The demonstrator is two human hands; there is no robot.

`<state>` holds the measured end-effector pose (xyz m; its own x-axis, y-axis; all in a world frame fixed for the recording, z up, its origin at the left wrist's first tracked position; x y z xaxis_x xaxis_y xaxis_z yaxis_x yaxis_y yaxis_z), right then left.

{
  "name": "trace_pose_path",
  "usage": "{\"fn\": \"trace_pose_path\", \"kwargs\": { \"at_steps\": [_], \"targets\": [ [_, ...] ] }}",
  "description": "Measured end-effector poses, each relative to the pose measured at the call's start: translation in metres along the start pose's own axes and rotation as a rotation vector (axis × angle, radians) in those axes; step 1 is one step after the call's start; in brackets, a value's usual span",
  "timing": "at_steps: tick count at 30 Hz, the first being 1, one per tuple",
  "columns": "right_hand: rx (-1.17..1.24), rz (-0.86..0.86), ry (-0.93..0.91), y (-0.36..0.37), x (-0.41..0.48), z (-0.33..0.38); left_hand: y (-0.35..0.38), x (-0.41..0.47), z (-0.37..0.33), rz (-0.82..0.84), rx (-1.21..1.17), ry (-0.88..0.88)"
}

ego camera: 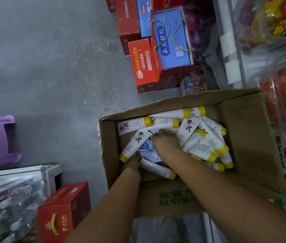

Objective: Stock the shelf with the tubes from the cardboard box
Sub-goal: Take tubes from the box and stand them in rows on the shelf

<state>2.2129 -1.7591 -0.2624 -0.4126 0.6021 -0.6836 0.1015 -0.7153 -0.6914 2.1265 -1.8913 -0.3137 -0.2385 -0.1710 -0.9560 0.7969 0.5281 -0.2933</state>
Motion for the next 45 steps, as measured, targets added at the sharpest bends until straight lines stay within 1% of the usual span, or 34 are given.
{"fn": "trace_pose_path", "kwargs": {
  "at_steps": [6, 9, 12, 16, 17, 19, 20, 22, 25, 26, 28, 29, 31, 32, 34, 35, 37, 38, 42, 45],
  "targets": [
    [0.021, 0.027, 0.038, -0.002, -0.001, -0.001, 0.003, -0.006, -0.006, 0.073, 0.047, 0.004],
    [0.028, 0.019, 0.046, -0.003, -0.003, -0.001, 0.010, -0.001, -0.013, 0.104, 0.080, 0.084],
    [0.058, 0.026, 0.066, -0.008, -0.006, -0.004, 0.014, 0.012, -0.008, 0.072, 0.101, 0.130],
    [0.080, 0.046, 0.089, -0.017, -0.013, -0.003, 0.006, 0.000, -0.011, -0.030, 0.021, 0.099],
    [0.077, 0.050, 0.090, -0.020, -0.015, -0.002, 0.005, 0.000, -0.013, -0.034, 0.014, 0.100],
    [0.077, 0.062, 0.104, -0.026, -0.021, -0.002, 0.005, 0.001, -0.017, 0.012, 0.026, 0.101],
    [0.073, 0.068, 0.114, -0.030, -0.024, -0.002, 0.008, 0.021, -0.014, 0.043, 0.048, 0.088],
    [0.053, 0.072, 0.118, -0.036, -0.029, -0.004, 0.005, 0.018, -0.012, 0.057, 0.129, 0.090],
    [0.028, 0.086, 0.125, -0.046, -0.038, -0.007, -0.004, -0.033, -0.013, 0.017, 0.162, 0.122],
    [0.028, 0.098, 0.139, -0.049, -0.040, -0.009, -0.005, -0.043, -0.011, -0.021, 0.156, 0.133],
    [0.057, 0.123, 0.177, -0.054, -0.045, -0.013, -0.009, -0.061, -0.009, -0.108, 0.116, 0.170],
    [0.079, 0.130, 0.199, -0.055, -0.047, -0.016, -0.011, -0.069, -0.009, -0.122, 0.081, 0.191],
    [0.135, 0.134, 0.241, -0.058, -0.054, -0.022, -0.016, -0.080, -0.011, -0.174, 0.046, 0.250],
    [0.165, 0.132, 0.261, -0.059, -0.057, -0.026, -0.019, -0.085, -0.014, -0.212, 0.087, 0.307],
    [0.235, 0.130, 0.295, -0.059, -0.066, -0.033, -0.027, -0.100, -0.023, -0.283, 0.248, 0.472],
    [0.280, 0.128, 0.309, -0.059, -0.070, -0.037, -0.029, -0.109, -0.027, -0.285, 0.331, 0.569],
    [0.387, 0.119, 0.326, -0.060, -0.077, -0.044, -0.032, -0.125, -0.035, -0.260, 0.450, 0.777],
    [0.449, 0.113, 0.324, -0.060, -0.080, -0.047, -0.034, -0.131, -0.038, -0.245, 0.478, 0.851],
    [0.738, 0.061, 0.257, -0.062, -0.092, -0.053, -0.036, -0.150, -0.055, -0.115, 0.461, 1.013],
    [0.969, -0.034, 0.203, -0.076, -0.107, -0.053, -0.037, -0.171, -0.073, -0.051, 0.439, 1.117]
  ]
}}
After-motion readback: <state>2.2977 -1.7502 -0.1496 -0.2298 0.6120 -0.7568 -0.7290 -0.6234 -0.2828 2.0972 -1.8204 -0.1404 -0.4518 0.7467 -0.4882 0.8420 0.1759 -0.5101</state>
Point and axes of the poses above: each hand's wrist, its own x-axis towards the middle knuckle, its own y-axis out of the palm, z = x × y, the point moved 4 cm from there along x, towards the middle knuckle, and after that the axes turned 15 degrees about x, right-handed, at the moved point
